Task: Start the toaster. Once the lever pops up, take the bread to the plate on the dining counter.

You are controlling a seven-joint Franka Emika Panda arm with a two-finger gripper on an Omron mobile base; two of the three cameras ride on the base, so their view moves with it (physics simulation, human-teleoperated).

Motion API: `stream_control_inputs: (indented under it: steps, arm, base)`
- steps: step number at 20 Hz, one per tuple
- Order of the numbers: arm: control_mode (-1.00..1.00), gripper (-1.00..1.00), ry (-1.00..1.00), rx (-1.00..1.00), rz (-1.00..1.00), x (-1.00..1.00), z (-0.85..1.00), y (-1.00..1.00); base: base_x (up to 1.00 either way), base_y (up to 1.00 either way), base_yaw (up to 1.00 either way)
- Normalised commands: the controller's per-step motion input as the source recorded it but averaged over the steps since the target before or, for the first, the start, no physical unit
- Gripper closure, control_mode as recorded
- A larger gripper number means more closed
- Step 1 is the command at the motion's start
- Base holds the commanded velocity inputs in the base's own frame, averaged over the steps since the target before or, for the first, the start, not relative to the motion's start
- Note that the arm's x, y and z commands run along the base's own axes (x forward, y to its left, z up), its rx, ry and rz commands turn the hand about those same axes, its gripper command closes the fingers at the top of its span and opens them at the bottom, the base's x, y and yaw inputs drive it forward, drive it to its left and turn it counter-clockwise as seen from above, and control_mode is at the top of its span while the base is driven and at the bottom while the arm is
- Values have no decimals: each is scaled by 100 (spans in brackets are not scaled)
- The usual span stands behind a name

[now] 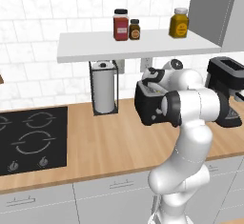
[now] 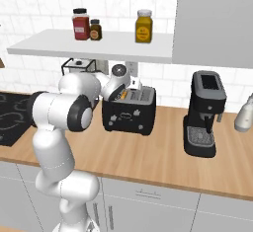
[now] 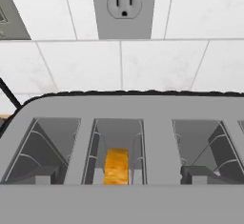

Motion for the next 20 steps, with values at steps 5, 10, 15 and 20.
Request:
stream_control_inputs:
  steps: [5, 10, 15, 20]
  arm:
    - [-100, -100, 0, 0, 0, 0, 0, 0]
    - [-100, -100, 0, 0, -1, 0, 0, 0]
    - [-100, -100, 0, 0, 0, 0, 0, 0]
    - [-100, -100, 0, 0, 0, 0, 0, 0]
  base:
    - [0, 0, 0]
    - [0, 0, 0]
    - [0, 0, 0]
    - [0, 0, 0]
